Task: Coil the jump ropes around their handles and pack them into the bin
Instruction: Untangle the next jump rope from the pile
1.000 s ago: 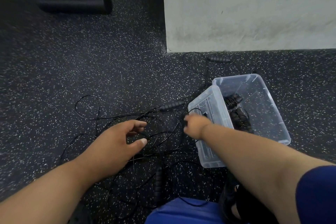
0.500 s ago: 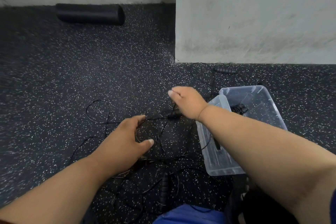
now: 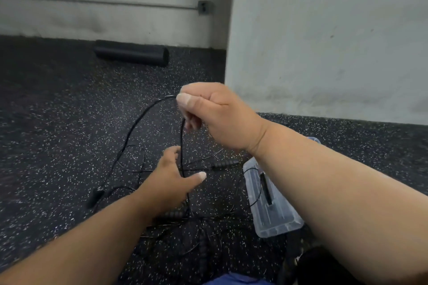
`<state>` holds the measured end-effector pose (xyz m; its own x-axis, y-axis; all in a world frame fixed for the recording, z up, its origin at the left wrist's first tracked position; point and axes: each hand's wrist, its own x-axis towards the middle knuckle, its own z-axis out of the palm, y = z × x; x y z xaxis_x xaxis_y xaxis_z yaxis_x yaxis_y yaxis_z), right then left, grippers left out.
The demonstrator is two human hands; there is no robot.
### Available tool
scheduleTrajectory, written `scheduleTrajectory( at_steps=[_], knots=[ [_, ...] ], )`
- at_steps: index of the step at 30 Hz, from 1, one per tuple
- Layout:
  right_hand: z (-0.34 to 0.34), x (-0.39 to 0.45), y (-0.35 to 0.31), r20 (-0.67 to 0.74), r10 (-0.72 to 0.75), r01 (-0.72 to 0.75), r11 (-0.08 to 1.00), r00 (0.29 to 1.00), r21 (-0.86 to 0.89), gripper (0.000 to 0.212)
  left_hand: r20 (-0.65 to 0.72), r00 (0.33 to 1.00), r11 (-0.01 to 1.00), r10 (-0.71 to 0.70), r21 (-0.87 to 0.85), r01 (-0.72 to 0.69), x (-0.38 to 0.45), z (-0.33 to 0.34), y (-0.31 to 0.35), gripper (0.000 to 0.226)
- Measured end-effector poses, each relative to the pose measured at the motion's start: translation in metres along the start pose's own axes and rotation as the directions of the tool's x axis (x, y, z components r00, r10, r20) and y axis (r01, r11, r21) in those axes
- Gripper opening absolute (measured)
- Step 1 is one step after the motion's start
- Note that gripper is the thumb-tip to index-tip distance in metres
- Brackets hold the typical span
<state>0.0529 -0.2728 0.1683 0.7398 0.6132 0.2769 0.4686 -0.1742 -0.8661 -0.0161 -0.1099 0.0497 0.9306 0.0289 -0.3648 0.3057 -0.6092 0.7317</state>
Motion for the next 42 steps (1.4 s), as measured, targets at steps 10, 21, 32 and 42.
scheduleTrajectory(
  at_steps=[10,21,32,42],
  knots=[
    [-0.019,-0.011,-0.042,-0.128,0.167,-0.187,0.969,0.978,-0.163,0.032,0.046,0.983,0.976,0.176,0.123,-0.180,-0.035,-0.031,0.012,0.032],
    [0.039,-0.067,0.006,0.360,0.560,-0.525,0.827,0.746,-0.201,0.049,-0.115,0.962,0.597,0.249,-0.763,-0.246,-0.061,-0.066,0.056,0.032],
    [0.023,-0.029,-0.026,-0.079,0.280,-0.274,0.959,0.957,0.076,0.033,0.041,0.991,0.879,0.124,-0.468,-0.091,-0.020,-0.079,0.026,0.024],
    [0.019,-0.017,-0.017,-0.322,0.241,-0.233,0.970,0.915,0.066,0.040,-0.072,0.989,0.908,0.126,-0.394,-0.144,-0.033,-0.049,0.041,0.036]
  ],
)
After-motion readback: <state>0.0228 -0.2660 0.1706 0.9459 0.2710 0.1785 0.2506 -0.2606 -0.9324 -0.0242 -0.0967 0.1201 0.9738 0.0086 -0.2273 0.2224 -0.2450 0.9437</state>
